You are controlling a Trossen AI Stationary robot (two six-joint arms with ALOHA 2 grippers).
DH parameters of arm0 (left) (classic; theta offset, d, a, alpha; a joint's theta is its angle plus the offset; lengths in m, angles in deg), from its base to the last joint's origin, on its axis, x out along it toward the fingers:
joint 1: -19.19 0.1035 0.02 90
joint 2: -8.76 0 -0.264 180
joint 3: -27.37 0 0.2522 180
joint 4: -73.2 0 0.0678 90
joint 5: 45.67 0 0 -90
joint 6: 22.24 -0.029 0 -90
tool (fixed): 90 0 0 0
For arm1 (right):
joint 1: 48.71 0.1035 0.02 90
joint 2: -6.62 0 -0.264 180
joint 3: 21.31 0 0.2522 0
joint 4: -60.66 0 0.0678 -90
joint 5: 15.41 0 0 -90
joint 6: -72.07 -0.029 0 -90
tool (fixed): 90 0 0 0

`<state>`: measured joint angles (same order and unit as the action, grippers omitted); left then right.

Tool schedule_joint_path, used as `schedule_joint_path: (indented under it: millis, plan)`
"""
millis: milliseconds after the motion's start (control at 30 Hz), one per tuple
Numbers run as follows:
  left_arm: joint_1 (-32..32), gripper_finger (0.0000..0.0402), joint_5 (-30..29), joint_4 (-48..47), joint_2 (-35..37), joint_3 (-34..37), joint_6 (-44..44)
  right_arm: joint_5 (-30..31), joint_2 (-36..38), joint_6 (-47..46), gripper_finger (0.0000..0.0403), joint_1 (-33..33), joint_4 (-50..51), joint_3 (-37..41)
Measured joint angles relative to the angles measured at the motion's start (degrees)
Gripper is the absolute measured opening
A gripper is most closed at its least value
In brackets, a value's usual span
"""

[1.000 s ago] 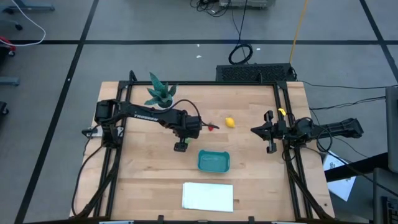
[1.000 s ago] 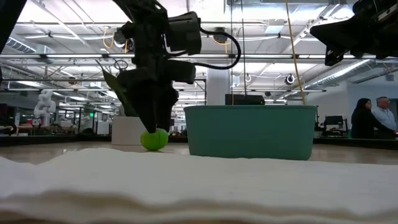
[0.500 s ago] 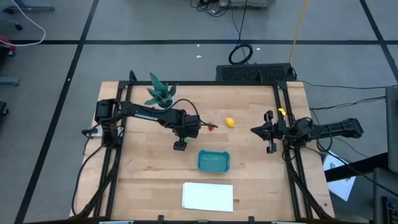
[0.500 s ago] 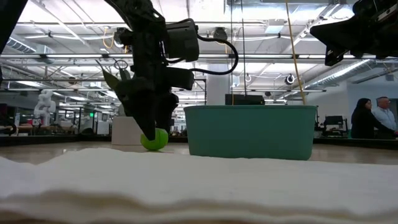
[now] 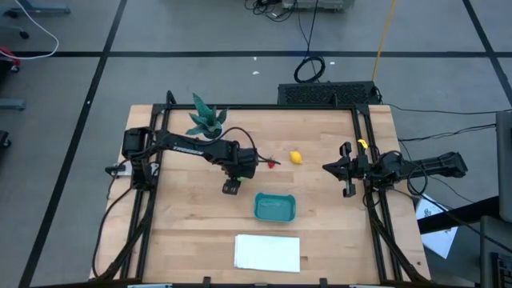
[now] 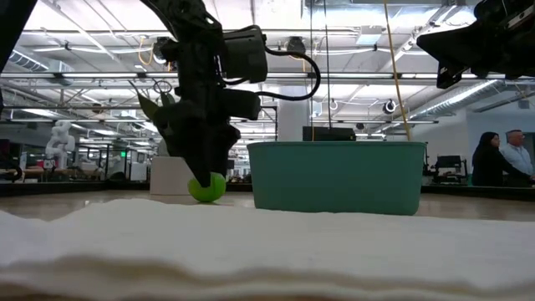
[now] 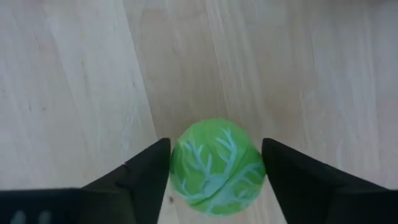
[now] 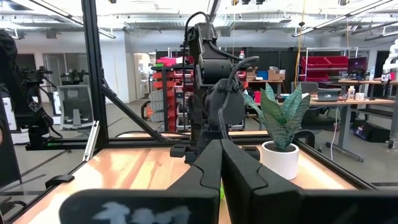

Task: Pick and placing Produce into tupperware
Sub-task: Put the cabbage into the bin

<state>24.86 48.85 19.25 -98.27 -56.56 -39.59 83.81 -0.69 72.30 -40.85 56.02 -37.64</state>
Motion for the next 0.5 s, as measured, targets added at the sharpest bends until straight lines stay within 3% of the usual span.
schedule_joint_path:
  millis: [233, 500]
  plan:
    - [0.0, 0.0204, 0.0, 0.0, 0.1, -0.1, 0.0, 0.0, 0.0, 0.0, 0.0000, 0.0, 0.0, 0.0]
    - [0.0, 0.0208, -0.1, 0.3, 0.1, -0.1, -0.6, 0.0, 0.0, 0.0, 0.0000, 0.0, 0.0, 0.0]
